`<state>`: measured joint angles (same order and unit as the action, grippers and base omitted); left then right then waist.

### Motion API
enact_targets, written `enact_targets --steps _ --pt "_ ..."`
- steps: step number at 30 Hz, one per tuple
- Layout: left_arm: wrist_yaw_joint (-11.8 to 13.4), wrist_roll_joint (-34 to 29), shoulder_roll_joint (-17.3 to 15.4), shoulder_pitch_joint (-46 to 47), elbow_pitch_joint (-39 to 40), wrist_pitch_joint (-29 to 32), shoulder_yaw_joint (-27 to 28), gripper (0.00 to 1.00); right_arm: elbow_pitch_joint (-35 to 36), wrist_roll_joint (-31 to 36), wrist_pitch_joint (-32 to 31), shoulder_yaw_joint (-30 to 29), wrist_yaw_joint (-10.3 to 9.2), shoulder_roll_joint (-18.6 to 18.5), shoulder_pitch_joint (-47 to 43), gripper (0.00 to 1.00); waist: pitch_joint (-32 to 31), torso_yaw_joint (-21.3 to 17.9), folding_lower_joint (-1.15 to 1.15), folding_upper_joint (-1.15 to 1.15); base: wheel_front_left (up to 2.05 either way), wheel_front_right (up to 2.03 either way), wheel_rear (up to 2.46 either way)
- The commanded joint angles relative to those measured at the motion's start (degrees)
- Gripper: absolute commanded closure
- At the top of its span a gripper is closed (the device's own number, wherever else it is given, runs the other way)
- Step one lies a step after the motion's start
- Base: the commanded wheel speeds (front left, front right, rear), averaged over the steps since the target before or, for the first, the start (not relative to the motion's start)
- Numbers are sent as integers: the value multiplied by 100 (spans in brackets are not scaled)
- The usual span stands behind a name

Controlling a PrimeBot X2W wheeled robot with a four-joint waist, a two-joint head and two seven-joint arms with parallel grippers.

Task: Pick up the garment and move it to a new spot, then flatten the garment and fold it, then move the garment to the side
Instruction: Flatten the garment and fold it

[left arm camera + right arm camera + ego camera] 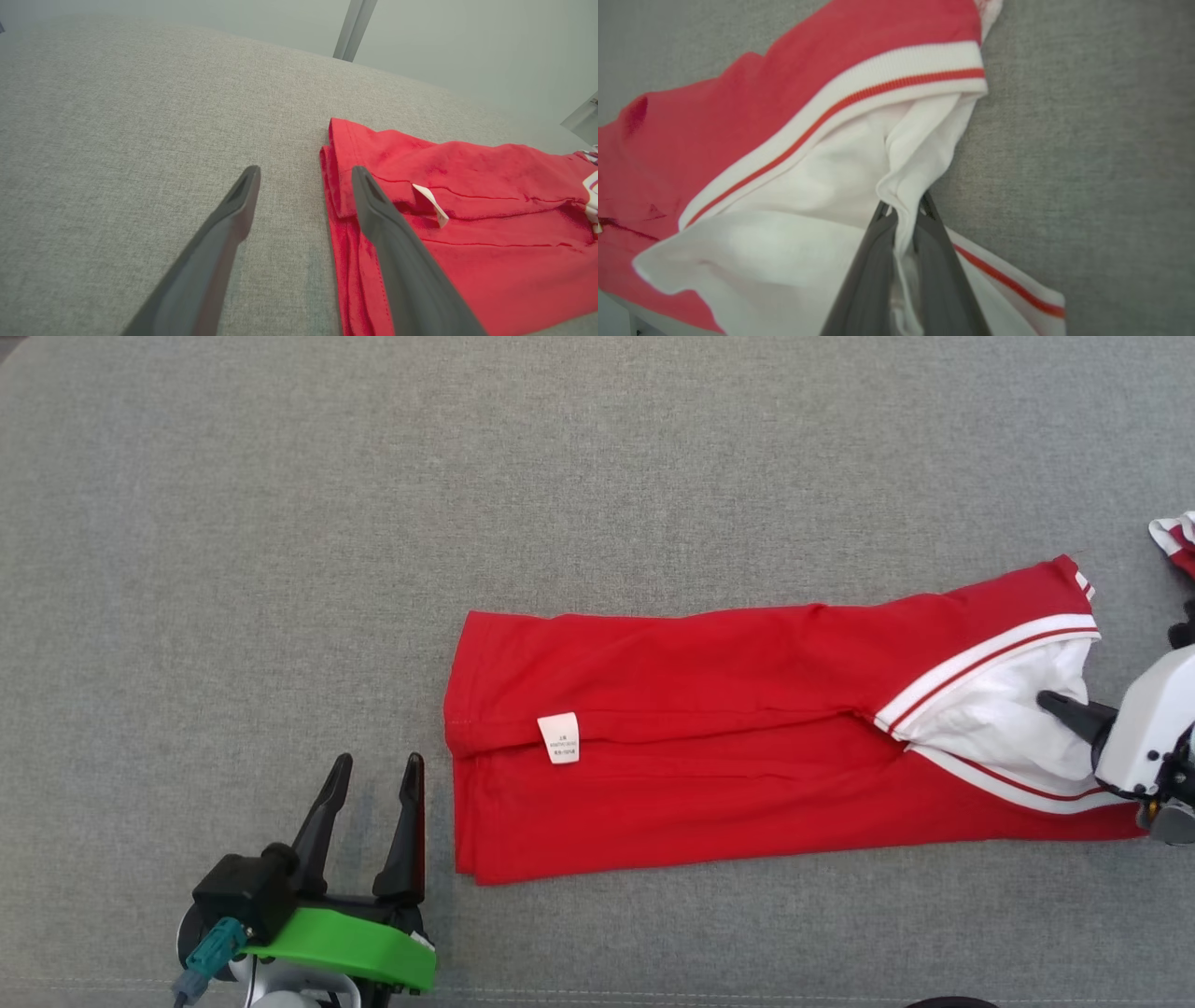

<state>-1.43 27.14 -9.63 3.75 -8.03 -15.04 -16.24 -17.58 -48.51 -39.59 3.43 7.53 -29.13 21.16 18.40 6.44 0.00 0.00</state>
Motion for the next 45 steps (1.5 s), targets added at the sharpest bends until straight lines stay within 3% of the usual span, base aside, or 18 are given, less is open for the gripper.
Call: enact_targets --steps 1,10,13,17,22,27,30,35,42,43,44,45 --pt "-62 -81 39 -54 -69 -14 55 0 -110 -20 45 -121 -10 -138 -89 100 -103 -5 0 0 0 0 0" --pt "-277 -258 233 -144 -378 -15 154 0 -623 177 218 -1166 -9 -727 -57 100 -469 36 0 0 0 0 0" --pt "-322 -313 292 -259 -455 -15 197 0 -322 136 123 -1348 -7 -789 -121 100 -636 48 0 0 0 0 0" --pt "-379 -359 362 -372 -519 -15 262 0 611 -127 -139 -1235 -5 -701 -248 100 -791 21 0 0 0 0 0" --pt "-434 -452 438 -414 -559 -14 304 0 2048 -352 -569 -545 -5 -310 -380 100 -780 -109 0 0 0 0 0" --pt "-509 -555 502 -70 -607 -15 135 0 2613 -105 -731 592 -5 326 -227 100 -456 -173 0 0 0 0 0" --pt "-554 -625 537 151 -739 -15 1 0 2336 205 -486 1392 -5 858 -21 100 -238 -127 0 0 0 0 0" --pt "-587 -661 557 340 -924 -15 -74 0 1699 538 -23 2019 -5 1325 276 100 -109 -33 0 0 0 0 0" --pt "-613 -656 578 363 -1068 -15 -8 0 1135 584 339 2522 -4 1447 501 100 -122 29 0 0 0 0 0" --pt "-615 -659 581 353 -1076 -15 1 0 1129 573 423 2579 -4 1435 531 55 -126 29 0 0 0 0 0" --pt "-604 -658 584 338 -1082 -15 15 0 1105 561 485 2609 -4 1423 533 0 -134 25 0 0 0 0 0" --pt "-604 -658 584 338 -1082 -15 15 0 1105 561 485 2609 -4 1423 533 0 -134 25 0 0 0 0 0"
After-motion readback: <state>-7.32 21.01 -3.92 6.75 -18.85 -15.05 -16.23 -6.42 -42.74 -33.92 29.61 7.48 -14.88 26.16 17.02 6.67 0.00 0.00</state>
